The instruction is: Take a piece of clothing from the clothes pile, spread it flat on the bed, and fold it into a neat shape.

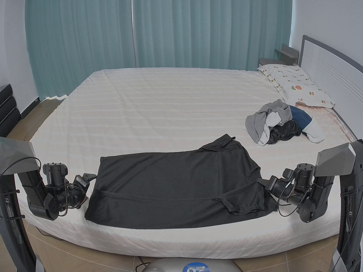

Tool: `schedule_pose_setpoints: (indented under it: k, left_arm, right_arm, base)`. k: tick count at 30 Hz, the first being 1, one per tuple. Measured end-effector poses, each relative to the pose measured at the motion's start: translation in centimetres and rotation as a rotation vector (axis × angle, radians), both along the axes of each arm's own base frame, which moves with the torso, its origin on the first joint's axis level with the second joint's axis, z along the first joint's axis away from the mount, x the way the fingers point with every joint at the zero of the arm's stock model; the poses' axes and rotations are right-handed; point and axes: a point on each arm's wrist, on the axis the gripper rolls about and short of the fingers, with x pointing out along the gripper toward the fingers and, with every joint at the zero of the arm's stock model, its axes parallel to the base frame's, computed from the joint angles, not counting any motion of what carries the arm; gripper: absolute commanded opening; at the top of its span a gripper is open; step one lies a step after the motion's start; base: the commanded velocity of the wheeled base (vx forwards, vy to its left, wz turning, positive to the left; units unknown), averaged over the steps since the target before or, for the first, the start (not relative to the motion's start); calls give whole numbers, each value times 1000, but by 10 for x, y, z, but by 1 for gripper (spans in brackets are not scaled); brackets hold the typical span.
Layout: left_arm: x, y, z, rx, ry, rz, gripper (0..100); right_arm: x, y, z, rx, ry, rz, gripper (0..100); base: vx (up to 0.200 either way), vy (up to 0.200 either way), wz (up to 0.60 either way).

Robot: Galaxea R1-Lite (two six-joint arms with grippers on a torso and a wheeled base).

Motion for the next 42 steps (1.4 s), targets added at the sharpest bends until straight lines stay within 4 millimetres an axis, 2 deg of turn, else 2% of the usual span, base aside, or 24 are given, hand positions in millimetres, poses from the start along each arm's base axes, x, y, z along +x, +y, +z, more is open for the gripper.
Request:
schedule_pose_setpoints:
  k: [23,24,33,37,42]
  left_arm:
    - [0,0,0,0,1,0,100]
    - [0,0,0,0,0,0,100]
    - [2,0,0,4,14,12,100]
    - [2,0,1,-1,16,18,100]
    - [2,0,1,-7,17,28,100]
  right_arm:
    - [10,2,-10,43,18,-48,0]
    - [10,2,-10,42,19,-48,100]
    - [5,0,-9,75,50,-64,100]
    - [4,-4,2,178,75,-110,100]
    - [3,-19,15,247,68,-164,100]
  base:
    - [0,0,0]
    - [0,0,0]
    - [0,0,0]
    - [0,0,0]
    - [0,0,0]
